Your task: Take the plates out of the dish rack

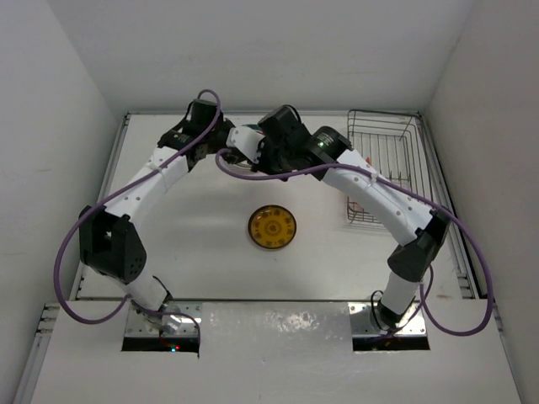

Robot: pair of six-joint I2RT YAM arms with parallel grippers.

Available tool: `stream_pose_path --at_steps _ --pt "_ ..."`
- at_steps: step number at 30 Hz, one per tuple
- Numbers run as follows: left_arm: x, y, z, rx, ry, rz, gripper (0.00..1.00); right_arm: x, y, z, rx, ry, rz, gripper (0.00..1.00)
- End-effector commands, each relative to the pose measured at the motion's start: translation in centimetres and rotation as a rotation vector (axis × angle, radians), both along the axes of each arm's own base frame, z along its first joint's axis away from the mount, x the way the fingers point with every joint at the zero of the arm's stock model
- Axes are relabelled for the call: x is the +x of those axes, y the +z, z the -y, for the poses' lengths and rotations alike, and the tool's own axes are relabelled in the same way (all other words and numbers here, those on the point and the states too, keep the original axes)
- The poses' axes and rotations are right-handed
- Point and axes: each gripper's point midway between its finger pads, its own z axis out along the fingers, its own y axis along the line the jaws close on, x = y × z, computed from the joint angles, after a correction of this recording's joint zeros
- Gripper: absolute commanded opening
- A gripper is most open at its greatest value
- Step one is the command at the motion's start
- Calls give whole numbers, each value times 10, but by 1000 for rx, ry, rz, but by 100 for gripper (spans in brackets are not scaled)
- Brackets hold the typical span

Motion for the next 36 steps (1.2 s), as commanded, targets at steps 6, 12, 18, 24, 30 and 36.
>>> stream_pose_path --at_steps 6,12,18,24,30,36 --pt "-4 -46 -8 147 -56 51 0 3 11 19 151 -172 101 99" --pt "-44 -130 -21 241 -104 -22 0 4 25 99 576 -606 60 99" --pt "-67 -162 -10 277 -163 -62 0 -1 -31 191 515 -1053 -149 99" --pt "-76 -171 -11 309 -207 -101 71 -6 -48 221 555 -1201 -230 99" --pt "-79 -175 -25 443 -234 -153 95 11 -62 241 410 -1293 -288 99" --pt "-65 -156 -54 636 -209 -112 97 45 -87 267 304 -1372 -275 92"
